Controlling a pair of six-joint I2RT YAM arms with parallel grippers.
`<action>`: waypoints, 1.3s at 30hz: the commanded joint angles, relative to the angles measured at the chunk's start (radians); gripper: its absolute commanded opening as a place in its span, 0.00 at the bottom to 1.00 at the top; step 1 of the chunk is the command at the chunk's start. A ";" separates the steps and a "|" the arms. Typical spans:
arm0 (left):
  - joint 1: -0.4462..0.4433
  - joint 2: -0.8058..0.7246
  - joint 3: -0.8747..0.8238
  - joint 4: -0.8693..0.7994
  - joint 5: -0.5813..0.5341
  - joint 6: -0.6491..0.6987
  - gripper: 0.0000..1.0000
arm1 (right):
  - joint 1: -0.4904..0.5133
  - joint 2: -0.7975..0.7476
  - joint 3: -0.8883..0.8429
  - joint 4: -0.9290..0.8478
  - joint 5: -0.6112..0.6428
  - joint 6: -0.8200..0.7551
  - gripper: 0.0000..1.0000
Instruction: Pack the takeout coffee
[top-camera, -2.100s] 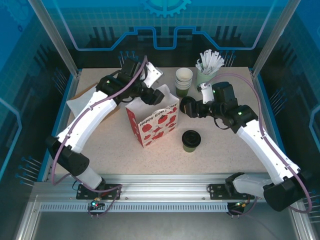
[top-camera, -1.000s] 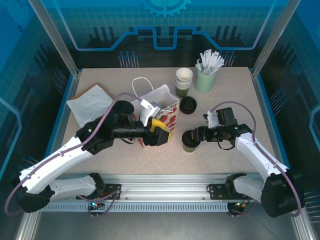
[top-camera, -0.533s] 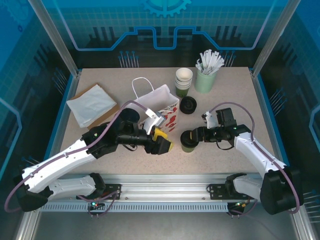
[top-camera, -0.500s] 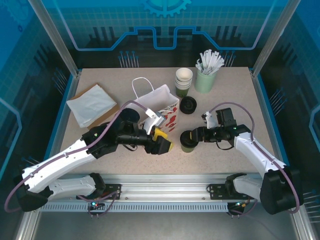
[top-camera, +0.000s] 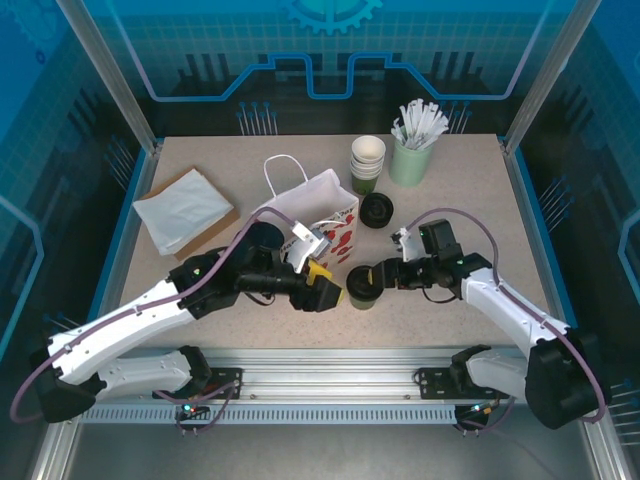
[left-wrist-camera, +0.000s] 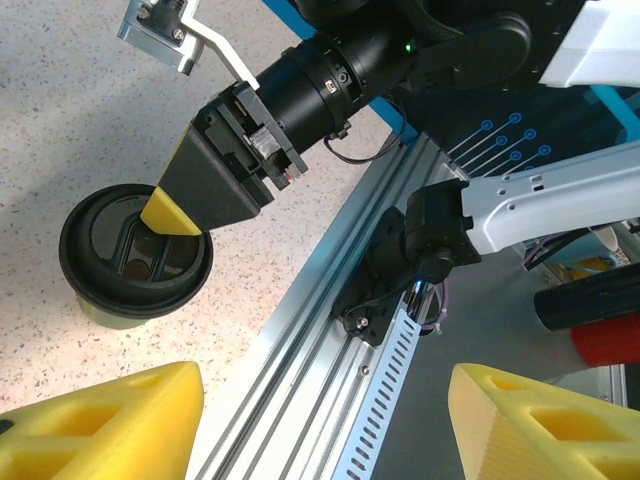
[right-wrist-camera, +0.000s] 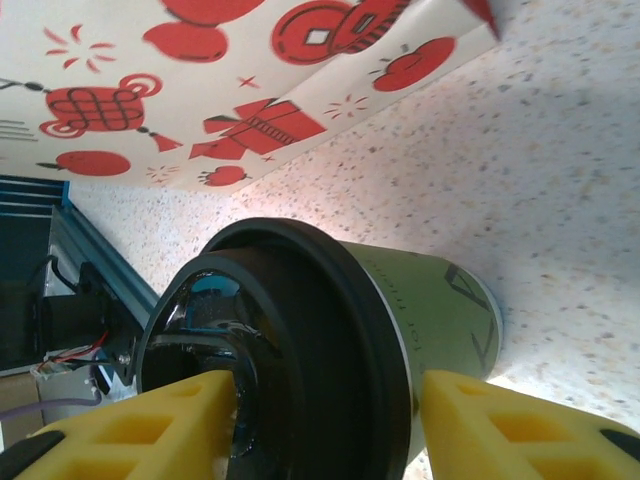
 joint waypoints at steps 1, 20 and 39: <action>-0.013 0.014 -0.015 -0.039 -0.045 0.035 0.67 | 0.062 0.008 -0.004 0.038 0.032 0.048 0.52; -0.145 0.462 0.353 -0.460 -0.376 0.330 0.77 | -0.116 -0.111 0.156 -0.192 0.099 -0.099 0.73; -0.105 0.848 0.728 -0.789 -0.375 0.519 0.88 | -0.207 -0.169 0.145 -0.229 0.261 -0.142 0.81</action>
